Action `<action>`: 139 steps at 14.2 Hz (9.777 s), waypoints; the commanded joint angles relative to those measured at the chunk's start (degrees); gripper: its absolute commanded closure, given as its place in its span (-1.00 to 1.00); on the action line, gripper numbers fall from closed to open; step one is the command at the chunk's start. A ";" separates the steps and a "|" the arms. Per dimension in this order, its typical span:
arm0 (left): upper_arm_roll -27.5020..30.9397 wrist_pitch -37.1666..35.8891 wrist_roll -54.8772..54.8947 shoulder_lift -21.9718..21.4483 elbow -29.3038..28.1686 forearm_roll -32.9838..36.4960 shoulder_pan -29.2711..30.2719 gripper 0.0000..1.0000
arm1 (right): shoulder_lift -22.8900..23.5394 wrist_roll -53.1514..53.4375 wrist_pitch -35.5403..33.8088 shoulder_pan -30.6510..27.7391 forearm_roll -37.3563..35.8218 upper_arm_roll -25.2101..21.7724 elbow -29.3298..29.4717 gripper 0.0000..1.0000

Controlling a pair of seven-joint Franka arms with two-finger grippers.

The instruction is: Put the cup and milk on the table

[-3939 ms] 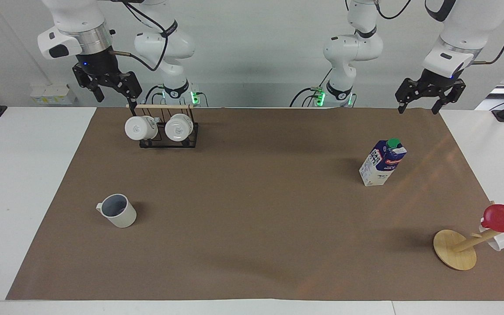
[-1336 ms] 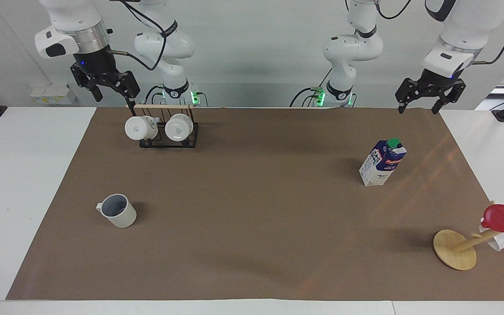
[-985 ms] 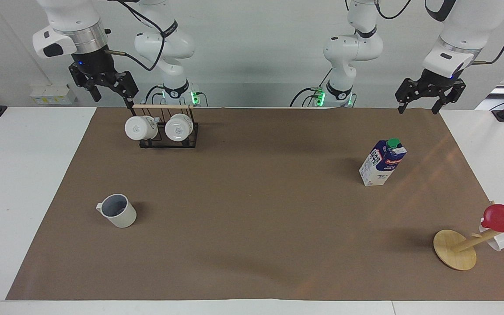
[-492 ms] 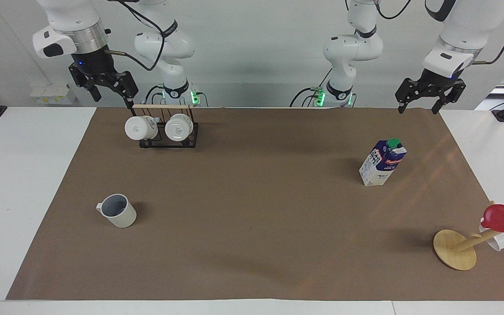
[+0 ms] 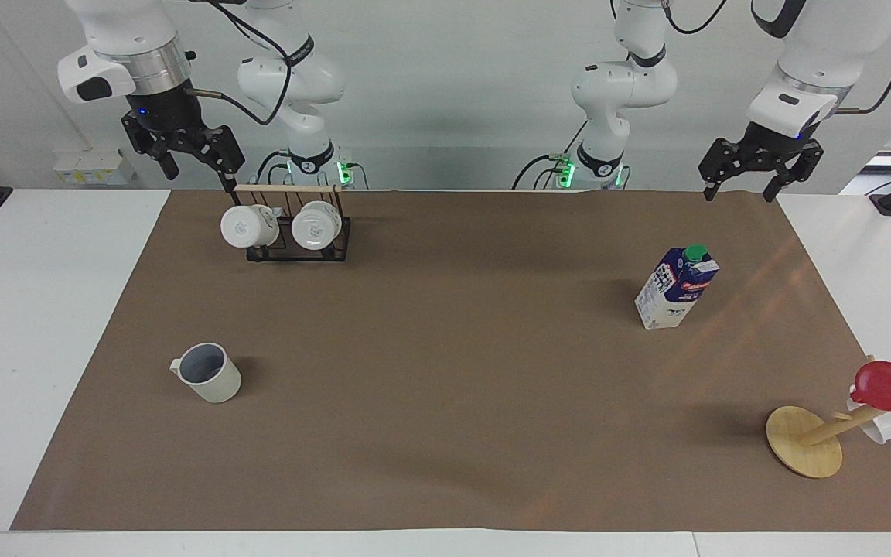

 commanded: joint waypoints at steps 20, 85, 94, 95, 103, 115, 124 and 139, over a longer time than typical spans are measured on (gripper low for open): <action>0.31 -1.44 -0.10 -0.10 0.95 1.26 -0.56 -1.00 | -0.57 -1.08 0.40 -2.16 1.37 -0.25 -0.55 -1.00; 0.31 -1.44 -0.10 -0.10 0.95 1.26 -0.56 -1.00 | 22.72 -13.47 50.15 -3.75 -1.71 -0.07 -20.33 0.72; 0.31 -1.44 -0.10 -0.10 0.95 1.26 -0.56 -1.00 | 17.99 -10.22 44.88 -2.09 -1.71 0.02 -19.10 1.00; 0.31 -1.44 -0.10 -0.10 0.95 1.26 -0.56 -1.00 | 17.02 -10.14 44.70 -1.30 -1.71 0.11 -19.01 1.00; 0.31 -1.44 -0.10 -0.10 0.95 1.26 -0.56 -1.00 | 16.57 4.34 31.34 12.04 -1.80 0.11 -6.62 1.00; 0.31 -1.44 -0.10 -0.10 0.95 1.26 -0.56 -1.00 | 19.56 15.44 21.41 27.89 -1.54 0.63 4.63 1.00; 0.31 -1.44 -0.10 -0.10 0.95 1.26 -0.56 -1.00 | 30.01 18.69 20.53 37.11 -2.06 0.63 14.83 1.00; 0.31 -1.44 -0.10 -0.10 0.95 1.26 -0.56 -1.00 | 38.63 19.13 27.56 44.84 -2.76 1.42 15.36 1.00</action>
